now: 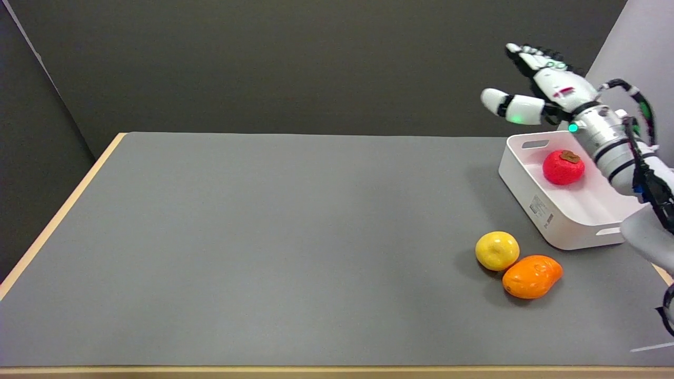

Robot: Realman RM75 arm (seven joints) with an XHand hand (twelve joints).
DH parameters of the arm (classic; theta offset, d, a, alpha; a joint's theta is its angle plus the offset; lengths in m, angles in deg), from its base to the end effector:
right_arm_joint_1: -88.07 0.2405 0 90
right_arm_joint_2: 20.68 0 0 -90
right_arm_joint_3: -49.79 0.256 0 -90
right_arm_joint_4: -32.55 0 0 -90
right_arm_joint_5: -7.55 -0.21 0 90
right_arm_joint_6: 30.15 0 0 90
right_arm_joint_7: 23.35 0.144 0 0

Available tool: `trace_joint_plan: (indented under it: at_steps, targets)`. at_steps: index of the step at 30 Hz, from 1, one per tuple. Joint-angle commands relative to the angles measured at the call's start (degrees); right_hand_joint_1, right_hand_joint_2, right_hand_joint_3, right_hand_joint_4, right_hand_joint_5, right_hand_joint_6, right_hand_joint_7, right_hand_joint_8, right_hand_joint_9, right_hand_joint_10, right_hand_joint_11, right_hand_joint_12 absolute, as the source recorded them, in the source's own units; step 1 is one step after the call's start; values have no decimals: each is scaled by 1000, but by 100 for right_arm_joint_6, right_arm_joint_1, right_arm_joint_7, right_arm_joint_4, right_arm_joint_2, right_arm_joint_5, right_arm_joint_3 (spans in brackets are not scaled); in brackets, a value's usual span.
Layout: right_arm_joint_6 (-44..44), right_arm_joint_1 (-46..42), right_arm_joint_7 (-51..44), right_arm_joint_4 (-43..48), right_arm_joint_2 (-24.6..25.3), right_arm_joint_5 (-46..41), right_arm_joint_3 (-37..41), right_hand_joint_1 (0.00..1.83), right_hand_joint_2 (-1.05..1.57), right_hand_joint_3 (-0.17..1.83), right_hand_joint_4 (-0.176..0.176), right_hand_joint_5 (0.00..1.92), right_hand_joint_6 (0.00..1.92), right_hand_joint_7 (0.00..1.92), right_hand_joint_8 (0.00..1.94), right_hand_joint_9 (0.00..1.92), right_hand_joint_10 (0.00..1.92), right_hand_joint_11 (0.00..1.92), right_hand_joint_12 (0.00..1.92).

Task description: Place tomato into white box.

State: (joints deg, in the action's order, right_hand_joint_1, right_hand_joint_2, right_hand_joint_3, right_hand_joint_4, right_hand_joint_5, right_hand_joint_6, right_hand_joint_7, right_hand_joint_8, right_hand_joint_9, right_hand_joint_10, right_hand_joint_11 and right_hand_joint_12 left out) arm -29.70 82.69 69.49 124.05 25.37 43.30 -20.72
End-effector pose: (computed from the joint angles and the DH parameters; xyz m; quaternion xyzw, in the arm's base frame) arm -0.1263 -0.3234 0.4957 0.6267 -0.0089 0.1403 0.7665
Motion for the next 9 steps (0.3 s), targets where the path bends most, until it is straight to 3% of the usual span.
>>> trace_joint_plan:
  at_steps: [1, 9]
  targets:
    - [694, 205, 309, 1182, 357, -739, -1291, 47, 577, 938, 70, -1, 75, -1, -1, -1, -1, -1, 218]
    - [1190, 306, 262, 1181, 727, -980, -1533, 49, 594, 950, 70, 7, 122, 0, 36, -1, 56, -1, 342]
